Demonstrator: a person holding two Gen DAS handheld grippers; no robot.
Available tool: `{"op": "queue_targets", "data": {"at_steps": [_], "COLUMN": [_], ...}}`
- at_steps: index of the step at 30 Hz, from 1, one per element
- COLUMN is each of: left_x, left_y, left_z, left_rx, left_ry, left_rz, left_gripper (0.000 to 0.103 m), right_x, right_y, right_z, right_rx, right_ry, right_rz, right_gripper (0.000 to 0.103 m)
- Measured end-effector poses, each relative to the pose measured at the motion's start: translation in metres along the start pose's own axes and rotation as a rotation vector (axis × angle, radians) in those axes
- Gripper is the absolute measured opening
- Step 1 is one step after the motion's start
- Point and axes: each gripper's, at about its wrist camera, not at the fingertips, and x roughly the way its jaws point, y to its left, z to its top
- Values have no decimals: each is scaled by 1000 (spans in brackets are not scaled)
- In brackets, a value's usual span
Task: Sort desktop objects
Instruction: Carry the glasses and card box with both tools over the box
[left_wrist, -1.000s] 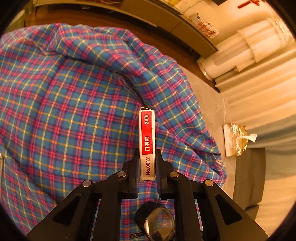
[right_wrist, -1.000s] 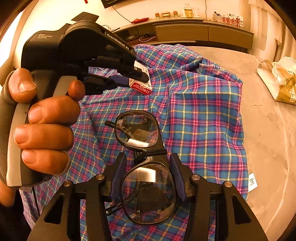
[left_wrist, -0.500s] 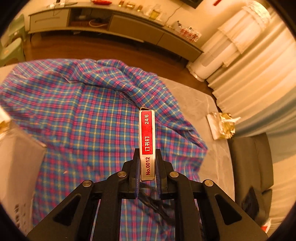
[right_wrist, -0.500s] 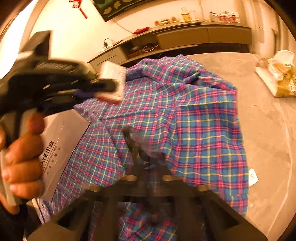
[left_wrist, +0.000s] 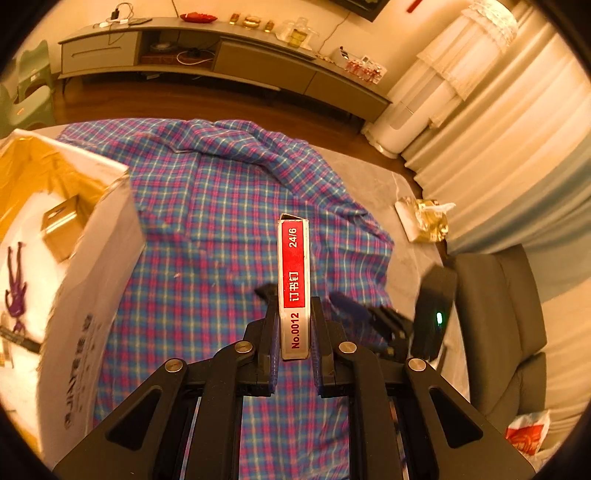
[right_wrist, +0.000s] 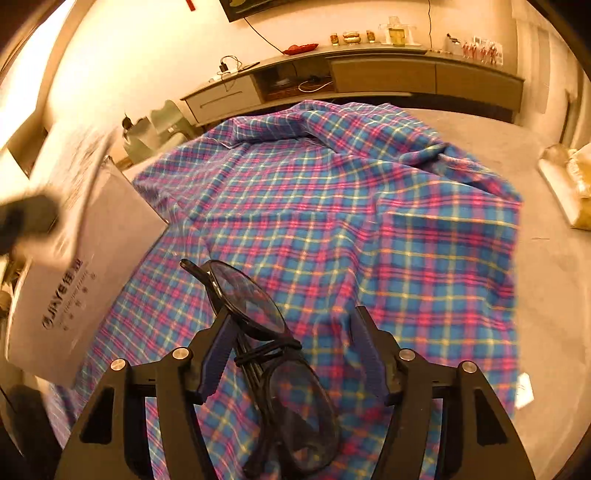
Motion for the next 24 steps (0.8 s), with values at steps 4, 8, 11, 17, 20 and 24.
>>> {"op": "queue_targets", "data": {"at_steps": [4, 8, 11, 17, 20, 24], "left_x": [-19, -33, -36, -47, -54, -66], "left_y": [9, 17, 22, 28, 29, 26], "left_z": [-8, -16, -26, -40, -46, -53], "left_rx": [4, -1, -4, -8, -5, 31], "left_ry": [-20, -32, -23, -21, -28, -52], "left_rz": [4, -14, -22, -20, -17, 8], "left_gripper": [14, 14, 14, 14, 14, 14], "right_x": [-1, -6, -1, 1, -13, -35], "right_y": [2, -4, 1, 15, 15, 19], "right_z": [2, 2, 2, 3, 4, 3], "right_rx": [7, 82, 76, 8, 19, 24], "right_ry": [13, 13, 23, 45, 12, -30], "right_rz": [31, 96, 93, 15, 14, 16], "right_gripper": [54, 54, 54, 36, 35, 35]}}
